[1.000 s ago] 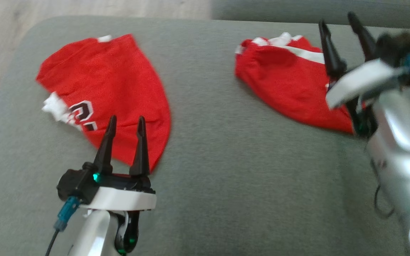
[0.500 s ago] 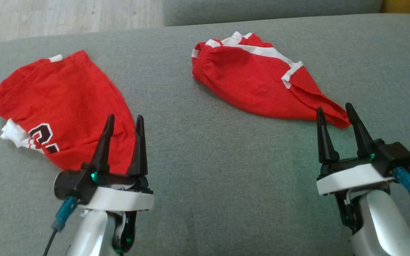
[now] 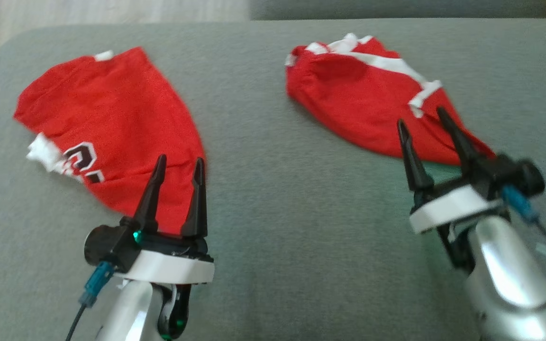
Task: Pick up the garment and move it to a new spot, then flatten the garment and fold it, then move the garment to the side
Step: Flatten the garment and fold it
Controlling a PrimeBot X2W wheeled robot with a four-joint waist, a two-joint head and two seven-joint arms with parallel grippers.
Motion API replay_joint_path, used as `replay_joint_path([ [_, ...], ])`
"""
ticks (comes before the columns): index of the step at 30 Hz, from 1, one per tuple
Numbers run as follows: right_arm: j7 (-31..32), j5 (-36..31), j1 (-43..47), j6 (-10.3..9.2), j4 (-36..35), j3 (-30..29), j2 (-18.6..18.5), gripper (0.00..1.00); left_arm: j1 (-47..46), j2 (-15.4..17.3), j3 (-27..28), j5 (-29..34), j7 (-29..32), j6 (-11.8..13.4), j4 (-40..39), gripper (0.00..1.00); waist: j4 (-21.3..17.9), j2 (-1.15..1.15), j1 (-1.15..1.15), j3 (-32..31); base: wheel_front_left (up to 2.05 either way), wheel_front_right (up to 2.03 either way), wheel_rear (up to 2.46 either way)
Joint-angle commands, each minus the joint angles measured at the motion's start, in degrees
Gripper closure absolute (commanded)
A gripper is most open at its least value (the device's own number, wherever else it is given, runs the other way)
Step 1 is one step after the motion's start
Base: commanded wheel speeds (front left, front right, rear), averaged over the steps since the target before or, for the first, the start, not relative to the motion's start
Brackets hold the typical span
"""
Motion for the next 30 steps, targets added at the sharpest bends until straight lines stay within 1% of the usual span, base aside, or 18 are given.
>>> replay_joint_path([
  [1,0.21,0.05,-2.8,-0.04,-1.19,1.61,-0.62,0.0,-2.8,0.22,1.3,-0.25,-0.28,0.18,-1.49,0.0,1.69,0.0,0.0,1.05,0.0,0.0,0.0],
  [4,2.24,1.5,-7.88,-0.04,2.63,3.83,-3.12,0.0,-3.2,0.22,0.16,-0.97,-0.28,0.41,-1.4,0.0,4.1,0.0,0.0,2.28,0.0,0.0,0.0],
  [8,5.41,3.05,-15.28,-0.04,9.61,7.01,-7.26,0.0,-3.97,0.22,-1.59,-2.1,-0.28,0.84,-1.52,0.0,7.5,0.0,0.0,4.07,0.0,0.0,0.0],
  [12,7.97,5.59,-21.62,-0.04,16.91,11.82,-11.45,0.0,-4.87,0.22,-3.45,-3.05,-0.28,1.18,-1.69,0.0,10.85,0.0,0.0,5.65,0.0,0.0,0.0],
  [16,8.93,9.49,-26.68,-0.04,22.1,17.77,-15.22,0.0,-5.59,0.22,-4.57,-3.87,-0.28,1.52,-1.83,0.0,13.52,0.0,0.0,7.18,0.0,0.0,0.0],
  [20,9.36,12.76,-30.7,-0.04,26.0,23.96,-18.34,0.0,-5.89,0.22,-5.47,-4.25,-0.28,1.63,-1.76,0.0,15.28,0.0,0.0,8.1,0.0,0.0,0.0],
  [25,10.52,17.14,-35.02,-0.04,29.22,30.64,-20.94,0.0,-6.39,0.22,-6.42,-4.83,-0.28,1.67,-2.06,0.0,16.85,0.0,0.0,9.33,0.0,0.0,0.0],
  [26,10.96,17.9,-35.69,-0.04,29.65,32.26,-21.42,0.0,-6.52,0.22,-6.59,-4.94,-0.28,1.73,-2.13,0.0,17.07,0.0,0.0,9.51,0.0,0.0,0.0],
  [27,12.07,19.5,-36.85,-0.04,30.25,35.75,-22.47,0.0,-6.78,0.22,-6.93,-5.18,-0.28,1.86,-2.26,0.0,17.45,0.0,0.0,9.89,0.0,0.0,0.0],
  [29,13.28,22.12,-37.72,-0.04,30.49,38.69,-23.21,0.0,-6.98,0.22,-7.19,-5.35,-0.28,2.0,-2.33,0.0,17.66,0.0,0.0,10.1,0.0,0.0,0.0],
  [30,13.91,23.47,-38.14,-0.04,30.54,40.0,-23.54,0.07,-7.05,0.22,-7.27,-5.41,-0.28,2.08,-2.33,0.0,17.7,0.0,0.0,10.17,0.0,0.0,0.0],
])
